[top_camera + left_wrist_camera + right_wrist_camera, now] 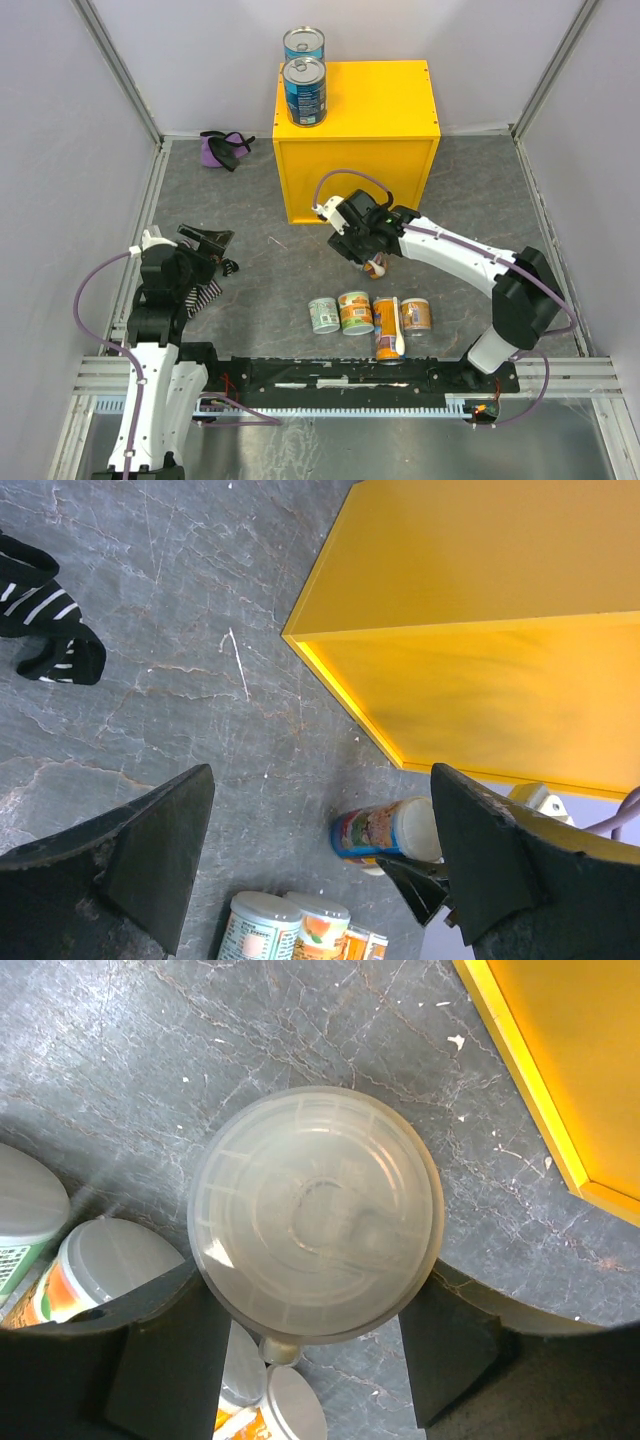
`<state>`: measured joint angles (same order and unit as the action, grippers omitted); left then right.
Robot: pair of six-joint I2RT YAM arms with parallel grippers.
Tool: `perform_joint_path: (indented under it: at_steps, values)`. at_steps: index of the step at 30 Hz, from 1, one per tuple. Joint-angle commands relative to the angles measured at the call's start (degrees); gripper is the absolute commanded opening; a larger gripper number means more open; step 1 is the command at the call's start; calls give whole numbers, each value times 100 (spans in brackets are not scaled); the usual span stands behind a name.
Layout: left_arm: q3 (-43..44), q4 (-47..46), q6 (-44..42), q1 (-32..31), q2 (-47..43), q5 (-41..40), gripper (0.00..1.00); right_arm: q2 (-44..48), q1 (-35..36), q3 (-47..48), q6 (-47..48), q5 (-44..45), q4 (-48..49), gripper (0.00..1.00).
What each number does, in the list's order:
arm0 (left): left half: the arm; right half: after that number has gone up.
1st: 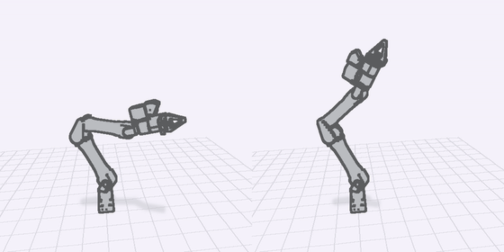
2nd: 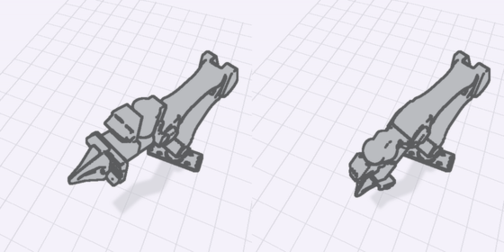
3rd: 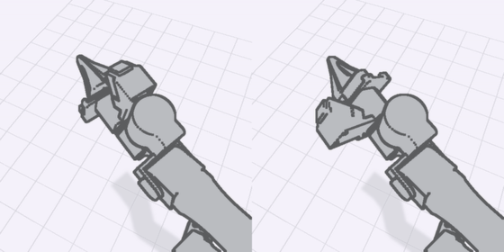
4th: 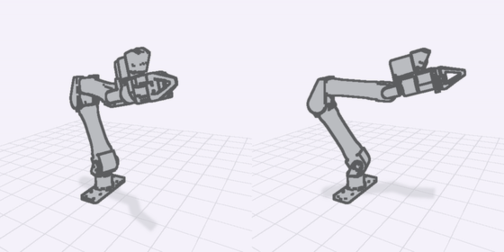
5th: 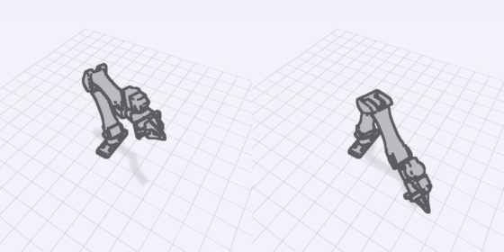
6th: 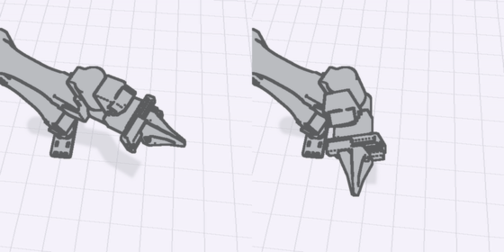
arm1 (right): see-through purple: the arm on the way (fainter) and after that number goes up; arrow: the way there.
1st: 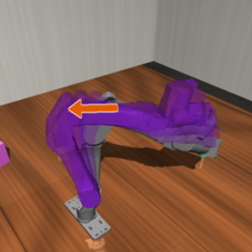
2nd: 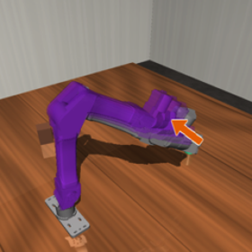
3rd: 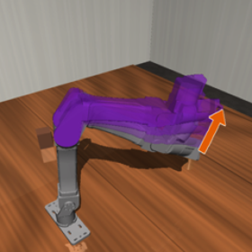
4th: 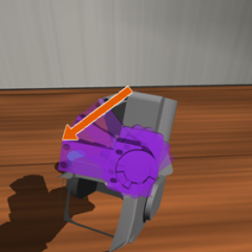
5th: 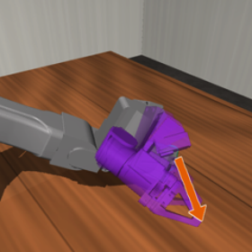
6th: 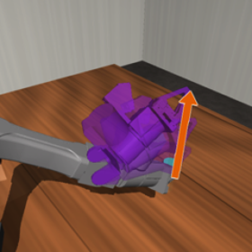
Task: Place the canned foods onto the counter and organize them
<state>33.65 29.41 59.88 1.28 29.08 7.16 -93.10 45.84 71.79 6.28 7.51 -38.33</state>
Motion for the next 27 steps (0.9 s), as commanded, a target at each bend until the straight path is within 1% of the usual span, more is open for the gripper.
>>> perform_joint_path:
  at_steps: [1, 8, 13, 19, 23, 27]
  values:
    - [140, -387, -191, 29, 11, 10, 94, 444, -14, 319, 20, 15, 454, 10]
    - [284, -488, -199, 30, 261, 49, 94, 954, -9, 263, -228, -69, 630, 7]
    - [71, -611, -48, 30, 54, -41, 94, 1255, 8, 456, -326, -137, 687, 5]
    - [49, -577, 1, 29, 60, -50, 93, 1439, 55, 1110, -352, -130, 377, 2]
    - [106, -587, 2, 30, 100, -46, 93, 1444, 98, 1757, -390, -185, 102, 2]
    - [15, -601, 57, 30, -67, -109, 93, 1428, 130, 2278, -426, -256, -85, 2]
